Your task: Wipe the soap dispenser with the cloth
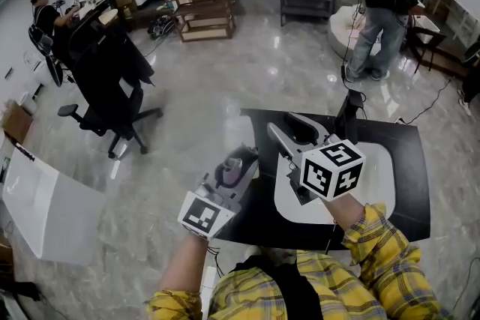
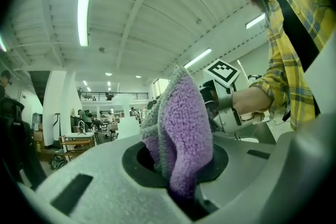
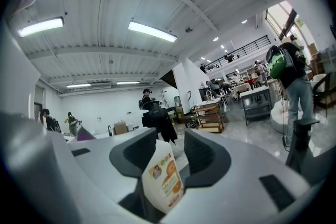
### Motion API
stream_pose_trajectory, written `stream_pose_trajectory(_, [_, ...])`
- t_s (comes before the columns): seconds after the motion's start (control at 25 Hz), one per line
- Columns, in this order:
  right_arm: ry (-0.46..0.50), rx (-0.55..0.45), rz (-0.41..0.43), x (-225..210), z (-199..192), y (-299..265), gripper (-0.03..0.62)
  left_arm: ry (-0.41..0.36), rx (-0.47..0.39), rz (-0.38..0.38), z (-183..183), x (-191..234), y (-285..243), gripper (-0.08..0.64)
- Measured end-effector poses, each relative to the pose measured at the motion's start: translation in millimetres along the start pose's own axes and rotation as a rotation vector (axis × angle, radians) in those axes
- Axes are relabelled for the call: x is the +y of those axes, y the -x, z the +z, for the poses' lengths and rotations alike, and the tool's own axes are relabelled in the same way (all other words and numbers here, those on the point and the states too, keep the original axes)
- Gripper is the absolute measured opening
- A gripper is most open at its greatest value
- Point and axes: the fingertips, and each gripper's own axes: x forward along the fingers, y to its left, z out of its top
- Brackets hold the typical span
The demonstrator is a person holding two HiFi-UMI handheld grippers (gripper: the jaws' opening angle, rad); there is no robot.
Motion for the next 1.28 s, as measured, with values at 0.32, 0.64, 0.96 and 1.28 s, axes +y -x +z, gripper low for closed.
stream_pose_trajectory(0.32, [-0.002, 0.03, -0.02, -4.9, -10.8, 5.3, 0.15, 0.032, 0.101, -0.031, -54.7, -8.1, 1.9, 0.06])
stream_pose_trajectory(0.64, [0.0, 0.06, -0.026, -4.1, -22.1, 6.2, 0.147, 0.053, 0.219, -0.049, -107.7, -16.4, 2.0, 0.061])
stream_pose_trajectory(0.96, [0.017, 0.083, -0.004, -1.1, -27.0, 11.2, 0.143, 0.111, 0.328, -0.077, -146.8, -27.4, -3.0, 0.061])
stream_pose_trajectory(1.28, [0.033, 0.05, 0.136, 20.1, -18.5, 7.6, 0.143, 0.155, 0.372, -0.055, -152.7, -29.2, 1.8, 0.061])
